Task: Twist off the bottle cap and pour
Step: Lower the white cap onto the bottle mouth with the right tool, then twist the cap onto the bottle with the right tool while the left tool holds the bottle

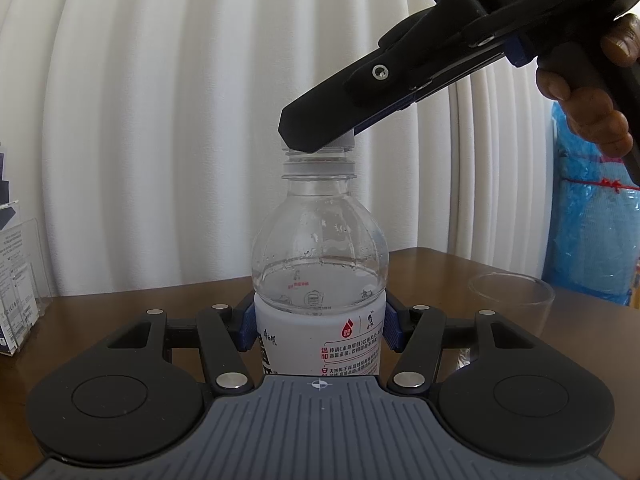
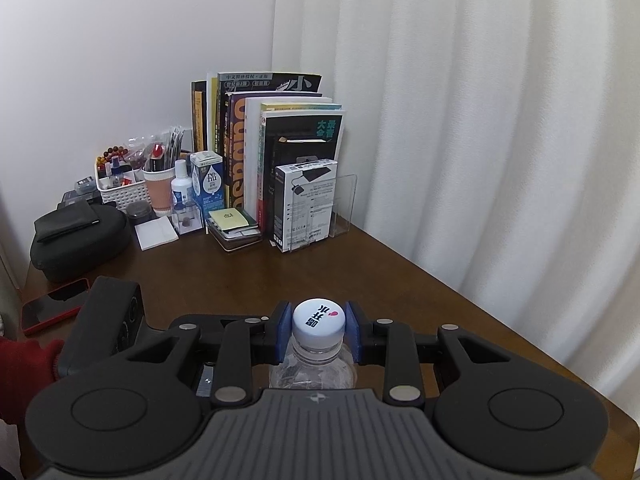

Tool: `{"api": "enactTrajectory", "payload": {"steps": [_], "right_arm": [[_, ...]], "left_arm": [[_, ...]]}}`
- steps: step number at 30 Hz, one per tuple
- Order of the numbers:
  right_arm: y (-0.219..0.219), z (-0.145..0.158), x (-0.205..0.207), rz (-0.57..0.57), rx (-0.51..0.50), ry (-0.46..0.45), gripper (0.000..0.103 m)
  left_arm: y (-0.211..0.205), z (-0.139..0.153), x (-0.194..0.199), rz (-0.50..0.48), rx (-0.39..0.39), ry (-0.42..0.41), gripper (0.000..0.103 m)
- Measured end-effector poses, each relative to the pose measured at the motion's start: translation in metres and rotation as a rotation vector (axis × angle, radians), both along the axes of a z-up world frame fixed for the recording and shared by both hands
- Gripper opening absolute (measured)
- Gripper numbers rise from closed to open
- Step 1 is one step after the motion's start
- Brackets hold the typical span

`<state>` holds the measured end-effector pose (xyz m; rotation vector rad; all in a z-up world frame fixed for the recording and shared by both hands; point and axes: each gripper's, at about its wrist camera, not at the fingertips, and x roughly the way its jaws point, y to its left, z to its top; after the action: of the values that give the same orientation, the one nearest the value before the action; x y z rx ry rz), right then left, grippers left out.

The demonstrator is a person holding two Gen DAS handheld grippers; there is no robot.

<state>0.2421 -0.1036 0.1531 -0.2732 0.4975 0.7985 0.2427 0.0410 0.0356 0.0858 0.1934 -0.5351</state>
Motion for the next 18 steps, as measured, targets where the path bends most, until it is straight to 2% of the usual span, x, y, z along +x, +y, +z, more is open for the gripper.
{"api": "enactTrajectory", "payload": {"steps": [18], "right_arm": [[-0.0033,-0.0061,-0.0044,-0.001,0.033,-0.032,0.032]], "left_arm": [[-0.0029,0.0013,0.0020,0.006,-0.005,0.000,0.058]]}}
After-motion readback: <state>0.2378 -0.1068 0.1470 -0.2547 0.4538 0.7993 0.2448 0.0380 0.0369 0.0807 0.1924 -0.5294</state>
